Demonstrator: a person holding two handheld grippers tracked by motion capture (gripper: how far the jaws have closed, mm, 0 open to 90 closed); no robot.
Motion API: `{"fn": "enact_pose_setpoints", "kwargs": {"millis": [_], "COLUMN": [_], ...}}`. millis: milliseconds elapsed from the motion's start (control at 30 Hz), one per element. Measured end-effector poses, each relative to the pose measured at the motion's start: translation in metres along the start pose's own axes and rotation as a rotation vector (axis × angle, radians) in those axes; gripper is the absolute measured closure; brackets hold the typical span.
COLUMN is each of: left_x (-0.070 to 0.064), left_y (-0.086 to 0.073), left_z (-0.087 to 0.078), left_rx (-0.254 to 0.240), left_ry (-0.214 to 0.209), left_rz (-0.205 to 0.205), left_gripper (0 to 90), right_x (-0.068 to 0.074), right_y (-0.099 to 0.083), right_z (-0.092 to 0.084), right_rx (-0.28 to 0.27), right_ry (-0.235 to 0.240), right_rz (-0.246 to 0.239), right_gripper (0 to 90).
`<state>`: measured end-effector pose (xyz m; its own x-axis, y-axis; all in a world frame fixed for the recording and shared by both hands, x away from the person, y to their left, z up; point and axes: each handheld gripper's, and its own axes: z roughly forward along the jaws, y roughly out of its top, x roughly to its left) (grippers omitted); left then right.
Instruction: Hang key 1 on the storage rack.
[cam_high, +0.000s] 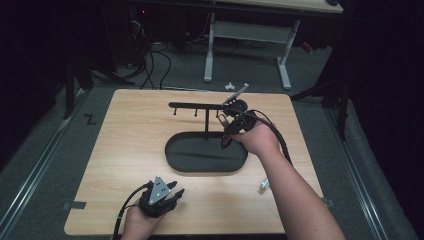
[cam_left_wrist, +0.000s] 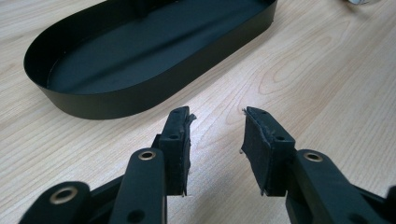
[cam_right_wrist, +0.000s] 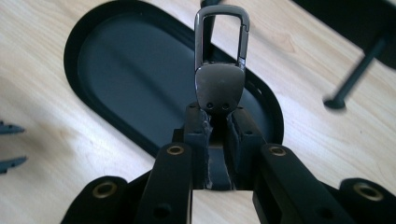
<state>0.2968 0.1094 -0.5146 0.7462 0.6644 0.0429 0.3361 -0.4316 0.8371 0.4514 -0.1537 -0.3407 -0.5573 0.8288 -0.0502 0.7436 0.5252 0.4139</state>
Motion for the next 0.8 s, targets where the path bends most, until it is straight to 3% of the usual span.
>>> {"fn": "enact_pose_setpoints", "kwargs": {"millis": [233,567,800], "left_x": [0.001,0.001,0.002], "left_y": [-0.001,-0.001,-0.002], "left_z": [0.000,0.001,0.002], "left_rx": [-0.004,0.005,0.005], "left_ry": [-0.003,-0.009,-0.008], "left_rz": [-0.006,0.000,-0.002], "left_gripper": [61.6,61.6,61.5], "right_x": [0.005,-0.001,0.003], "right_y": [0.014,0.022,0.016], "right_z": [0.014,0.030,0.034], "right_rx": [0.009,-0.004,-0.019], "right_ry": [-0.028,-0.067,-0.057], "right_rz": [0.007,0.050,0.050], "right_gripper": [80.5,79.8,70.7]}}
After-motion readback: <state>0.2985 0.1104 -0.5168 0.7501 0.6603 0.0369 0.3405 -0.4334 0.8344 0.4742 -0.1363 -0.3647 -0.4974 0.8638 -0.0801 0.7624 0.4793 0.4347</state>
